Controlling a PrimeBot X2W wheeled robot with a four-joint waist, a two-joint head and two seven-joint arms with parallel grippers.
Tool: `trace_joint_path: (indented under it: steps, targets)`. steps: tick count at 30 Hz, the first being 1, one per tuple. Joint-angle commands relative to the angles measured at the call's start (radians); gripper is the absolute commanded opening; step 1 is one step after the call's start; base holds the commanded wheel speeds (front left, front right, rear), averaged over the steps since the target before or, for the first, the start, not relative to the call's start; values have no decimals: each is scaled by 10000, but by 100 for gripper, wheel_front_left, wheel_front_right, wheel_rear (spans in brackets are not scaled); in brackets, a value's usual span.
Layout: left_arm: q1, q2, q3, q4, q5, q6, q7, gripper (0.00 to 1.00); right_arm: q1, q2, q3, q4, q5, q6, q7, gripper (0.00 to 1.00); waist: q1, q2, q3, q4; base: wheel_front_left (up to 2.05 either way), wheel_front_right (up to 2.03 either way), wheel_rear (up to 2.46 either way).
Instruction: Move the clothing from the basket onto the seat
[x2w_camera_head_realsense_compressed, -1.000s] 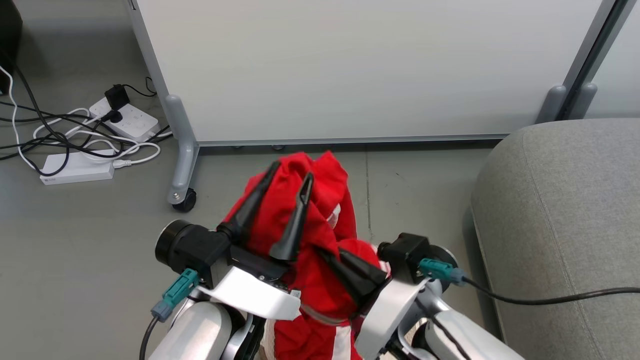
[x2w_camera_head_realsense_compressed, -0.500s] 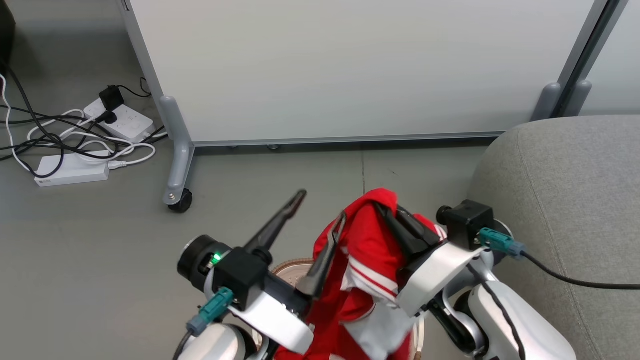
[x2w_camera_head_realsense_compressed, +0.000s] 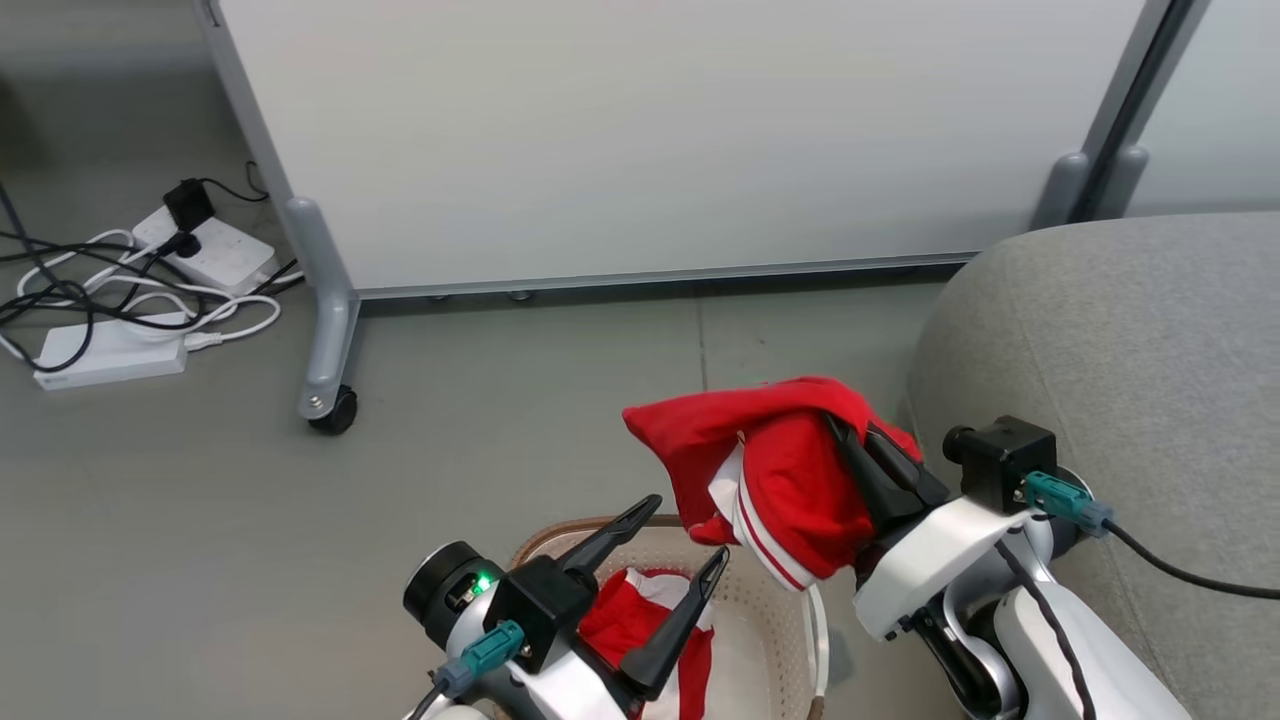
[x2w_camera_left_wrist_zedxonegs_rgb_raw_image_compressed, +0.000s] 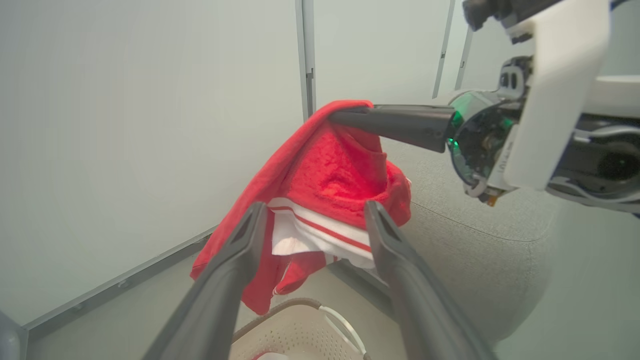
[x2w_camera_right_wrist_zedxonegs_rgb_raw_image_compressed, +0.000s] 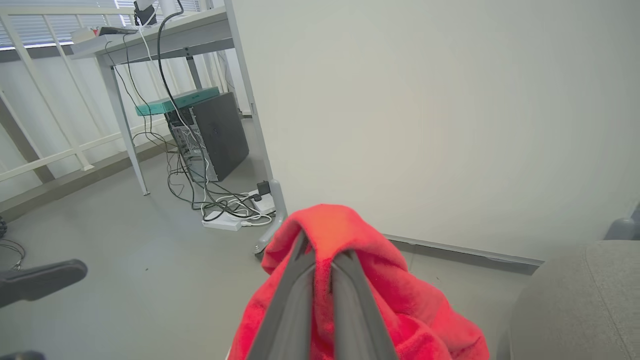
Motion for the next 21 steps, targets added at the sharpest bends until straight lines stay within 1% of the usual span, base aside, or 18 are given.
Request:
trace_joint_path:
  steps: [1, 5, 11, 21]
  targets:
    - [156, 40, -45, 5, -33, -68, -2, 100, 125, -54, -120, -48, -88, 9, -18, 0, 0, 0, -3, -205, 0, 0, 0]
    - [146, 95, -207, -105, -38, -161, 15, 100, 179, -61, -272, -164, -153, 11, 25, 0, 0, 0, 106, -644, 0, 0, 0]
    - [120, 224, -325, -300, -2, -139, 70, 100, 77, -36, -465, -285, -198, 11, 53, 0, 0, 0, 306, -1449, 0, 0, 0]
    - [17, 343, -441, -714, 15, -83, 116, 100, -91, 20, -750, -463, -248, 11, -24, 0, 0, 0, 649, -3421, 0, 0, 0]
